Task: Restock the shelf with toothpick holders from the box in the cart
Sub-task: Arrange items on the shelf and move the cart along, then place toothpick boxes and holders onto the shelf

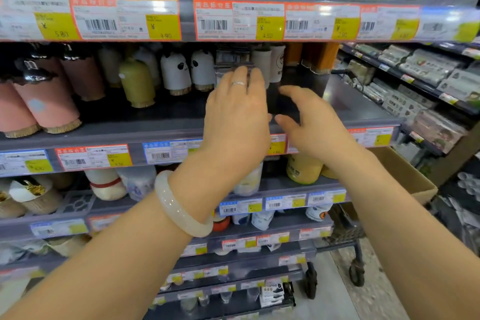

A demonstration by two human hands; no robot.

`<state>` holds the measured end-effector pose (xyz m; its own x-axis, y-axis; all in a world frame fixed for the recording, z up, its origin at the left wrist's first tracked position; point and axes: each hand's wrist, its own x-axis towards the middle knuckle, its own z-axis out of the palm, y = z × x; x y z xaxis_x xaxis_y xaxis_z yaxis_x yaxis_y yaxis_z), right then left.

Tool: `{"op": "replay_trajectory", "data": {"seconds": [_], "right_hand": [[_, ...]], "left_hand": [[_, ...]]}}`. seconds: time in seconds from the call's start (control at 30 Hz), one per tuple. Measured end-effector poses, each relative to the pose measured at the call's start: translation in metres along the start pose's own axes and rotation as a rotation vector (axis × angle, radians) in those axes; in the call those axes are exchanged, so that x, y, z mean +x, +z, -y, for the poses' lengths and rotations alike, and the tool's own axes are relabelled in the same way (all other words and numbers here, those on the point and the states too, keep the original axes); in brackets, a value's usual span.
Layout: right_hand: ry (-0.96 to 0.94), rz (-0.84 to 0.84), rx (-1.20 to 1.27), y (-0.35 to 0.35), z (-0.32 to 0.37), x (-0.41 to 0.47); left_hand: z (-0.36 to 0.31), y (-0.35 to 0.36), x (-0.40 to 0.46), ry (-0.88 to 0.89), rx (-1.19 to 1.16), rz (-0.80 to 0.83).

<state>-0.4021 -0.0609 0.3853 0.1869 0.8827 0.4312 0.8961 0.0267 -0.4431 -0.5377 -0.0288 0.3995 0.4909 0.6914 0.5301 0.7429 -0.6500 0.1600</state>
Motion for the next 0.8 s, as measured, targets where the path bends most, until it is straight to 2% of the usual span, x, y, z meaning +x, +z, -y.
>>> {"op": "replay_trajectory", "data": {"seconds": [0.23,0.4,0.57,0.8], "right_hand": [[-0.126,-0.086,-0.068,-0.023,-0.036,-0.026],[-0.055,-0.067,-0.190,-0.048,-0.090,-0.073],[0.153,0.118,-0.371,-0.060,-0.168,-0.135],[0.360,0.339,-0.388,-0.061,-0.263,-0.213]], "left_hand": [[-0.054,0.023,-0.006,0.181,-0.003,0.179],[-0.116,0.051,-0.017,0.251,-0.046,0.254],[-0.184,0.105,-0.033,0.344,0.021,0.453],[-0.263,0.186,-0.065,0.337,0.071,0.701]]}}
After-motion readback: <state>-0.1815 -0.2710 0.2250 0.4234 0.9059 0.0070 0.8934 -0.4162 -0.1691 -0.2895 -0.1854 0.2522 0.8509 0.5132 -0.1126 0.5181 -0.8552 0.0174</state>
